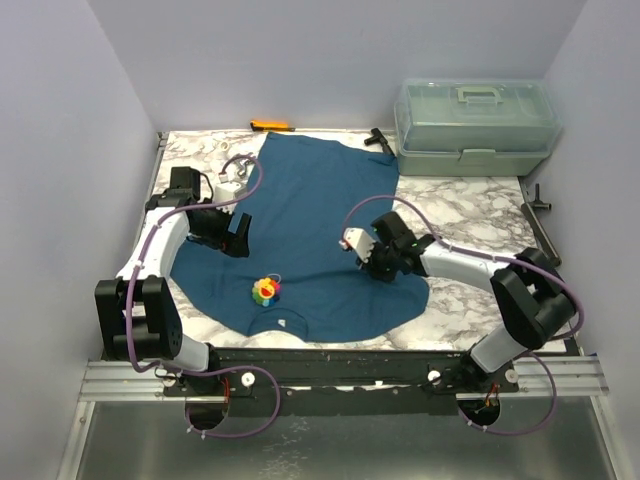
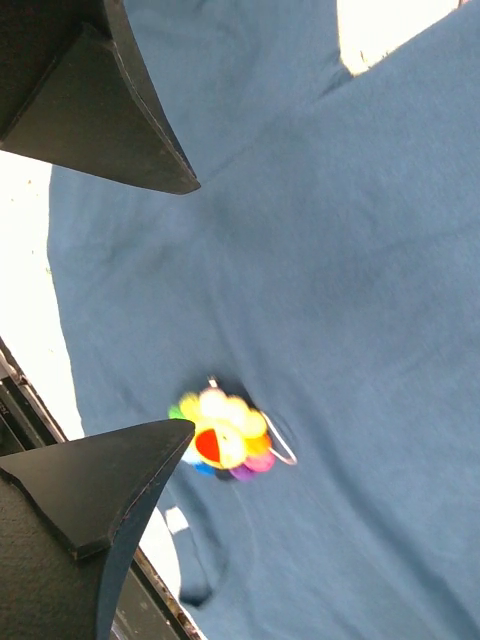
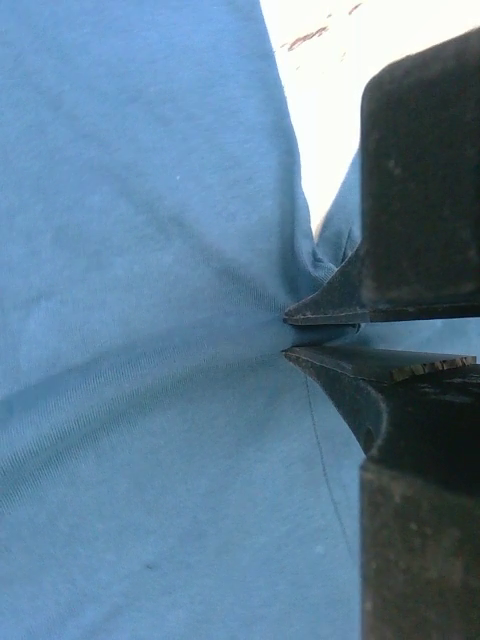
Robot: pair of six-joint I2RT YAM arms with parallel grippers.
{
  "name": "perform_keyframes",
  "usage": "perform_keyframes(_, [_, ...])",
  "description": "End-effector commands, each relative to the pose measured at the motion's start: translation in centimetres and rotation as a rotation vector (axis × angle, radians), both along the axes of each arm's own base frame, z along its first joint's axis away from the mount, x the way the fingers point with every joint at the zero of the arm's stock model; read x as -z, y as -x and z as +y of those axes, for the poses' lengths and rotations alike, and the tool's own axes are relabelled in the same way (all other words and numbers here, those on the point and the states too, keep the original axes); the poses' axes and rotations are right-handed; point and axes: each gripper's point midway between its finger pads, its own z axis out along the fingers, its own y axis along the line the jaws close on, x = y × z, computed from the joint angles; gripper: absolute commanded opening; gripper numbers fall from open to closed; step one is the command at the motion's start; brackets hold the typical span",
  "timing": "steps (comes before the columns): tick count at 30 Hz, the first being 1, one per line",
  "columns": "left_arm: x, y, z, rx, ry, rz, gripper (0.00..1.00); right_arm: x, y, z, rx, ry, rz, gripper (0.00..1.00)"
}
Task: Remove the brooch from the garment
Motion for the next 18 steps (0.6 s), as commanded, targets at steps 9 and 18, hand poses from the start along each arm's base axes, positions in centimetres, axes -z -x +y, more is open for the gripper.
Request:
perform_keyframes(9, [1.7,2.3,-4.3,0.258,0.013,-0.001,0.86,3.7,1.8,-15.4,0.143,0.250,0.162,0.15])
perform_keyframes(18, [2.1,3.6,-9.7,0.554,0.056,-0.141,0.78,-2.6,0.8,-10.5,0.167,-0.056,0.244,0.60])
